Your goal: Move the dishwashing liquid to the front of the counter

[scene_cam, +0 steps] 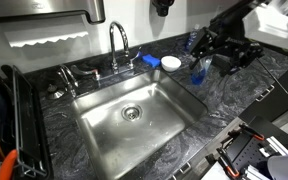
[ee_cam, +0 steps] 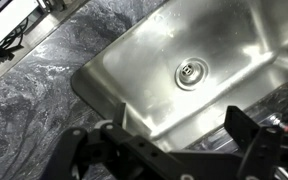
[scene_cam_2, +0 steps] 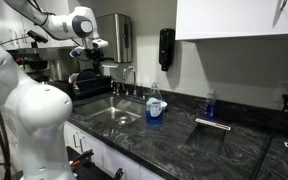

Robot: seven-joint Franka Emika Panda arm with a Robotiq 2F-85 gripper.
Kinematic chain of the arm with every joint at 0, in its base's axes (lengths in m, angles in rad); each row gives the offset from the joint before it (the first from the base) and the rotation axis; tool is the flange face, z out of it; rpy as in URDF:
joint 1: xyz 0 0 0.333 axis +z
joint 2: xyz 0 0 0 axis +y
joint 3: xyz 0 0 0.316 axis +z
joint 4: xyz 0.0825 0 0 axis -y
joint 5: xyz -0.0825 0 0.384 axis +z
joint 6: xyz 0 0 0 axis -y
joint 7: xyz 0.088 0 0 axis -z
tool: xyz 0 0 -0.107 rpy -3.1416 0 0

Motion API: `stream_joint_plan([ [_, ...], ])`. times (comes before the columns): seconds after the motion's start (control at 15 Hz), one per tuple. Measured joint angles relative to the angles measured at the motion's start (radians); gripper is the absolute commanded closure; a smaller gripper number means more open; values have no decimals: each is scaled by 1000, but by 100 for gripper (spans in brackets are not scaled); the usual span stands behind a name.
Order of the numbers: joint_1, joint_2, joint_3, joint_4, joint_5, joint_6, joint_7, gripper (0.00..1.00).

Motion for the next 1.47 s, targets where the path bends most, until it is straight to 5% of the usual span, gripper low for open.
stream_joint_plan([
  [0.47,-95,36,-3,-73,-223,141,269,0],
  [1.47,-271,282,-191,-37,-705,309,266,0],
])
